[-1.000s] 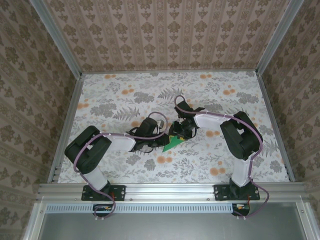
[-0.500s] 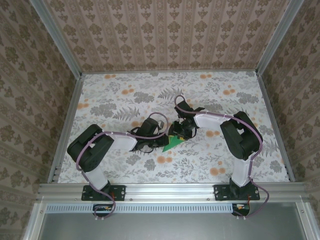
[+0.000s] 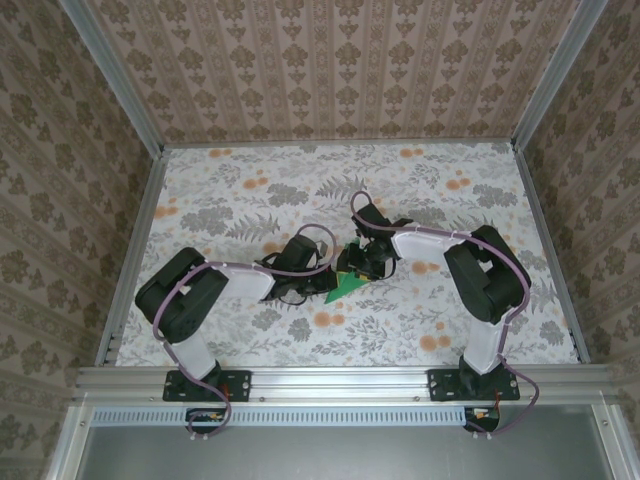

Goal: Fold a paper plane with a square sheet of paper (pick it up from the middle)
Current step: Fourth fold the wing at the center of the table.

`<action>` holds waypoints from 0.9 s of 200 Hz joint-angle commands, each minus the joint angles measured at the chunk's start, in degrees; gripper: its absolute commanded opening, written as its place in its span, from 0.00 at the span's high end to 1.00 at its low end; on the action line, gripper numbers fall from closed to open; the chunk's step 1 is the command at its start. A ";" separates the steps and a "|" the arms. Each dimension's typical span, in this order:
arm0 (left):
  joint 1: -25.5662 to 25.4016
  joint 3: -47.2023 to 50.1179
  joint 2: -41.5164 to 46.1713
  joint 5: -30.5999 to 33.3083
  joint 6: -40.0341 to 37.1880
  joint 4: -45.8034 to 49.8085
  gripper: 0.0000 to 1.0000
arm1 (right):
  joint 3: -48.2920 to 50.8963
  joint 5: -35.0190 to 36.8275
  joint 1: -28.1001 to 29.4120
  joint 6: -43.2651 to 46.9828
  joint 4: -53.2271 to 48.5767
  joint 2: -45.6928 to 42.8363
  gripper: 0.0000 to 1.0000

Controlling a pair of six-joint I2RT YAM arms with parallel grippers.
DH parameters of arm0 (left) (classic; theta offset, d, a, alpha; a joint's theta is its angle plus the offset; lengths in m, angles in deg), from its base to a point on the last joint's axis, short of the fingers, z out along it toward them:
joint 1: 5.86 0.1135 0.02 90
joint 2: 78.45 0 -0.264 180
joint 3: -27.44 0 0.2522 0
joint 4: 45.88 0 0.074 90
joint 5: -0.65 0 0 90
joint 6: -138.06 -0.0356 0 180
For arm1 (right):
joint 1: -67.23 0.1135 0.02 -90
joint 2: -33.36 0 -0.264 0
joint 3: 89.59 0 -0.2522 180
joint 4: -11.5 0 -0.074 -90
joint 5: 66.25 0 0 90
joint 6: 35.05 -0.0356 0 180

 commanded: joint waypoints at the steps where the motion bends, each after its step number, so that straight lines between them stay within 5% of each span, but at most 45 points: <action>1: 0.57 -0.81 -2.13 0.29 0.69 2.25 0.95 | 5.62 6.22 -0.70 2.27 -4.19 5.59 0.47; 91: 0.74 -0.69 -2.89 -0.89 0.69 4.69 0.97 | -1.05 -0.38 -2.47 7.01 -3.95 -5.37 0.49; 180: 0.76 -1.00 -2.62 -1.13 0.52 5.26 0.98 | -4.31 -2.73 -3.07 10.51 -5.30 -1.79 0.50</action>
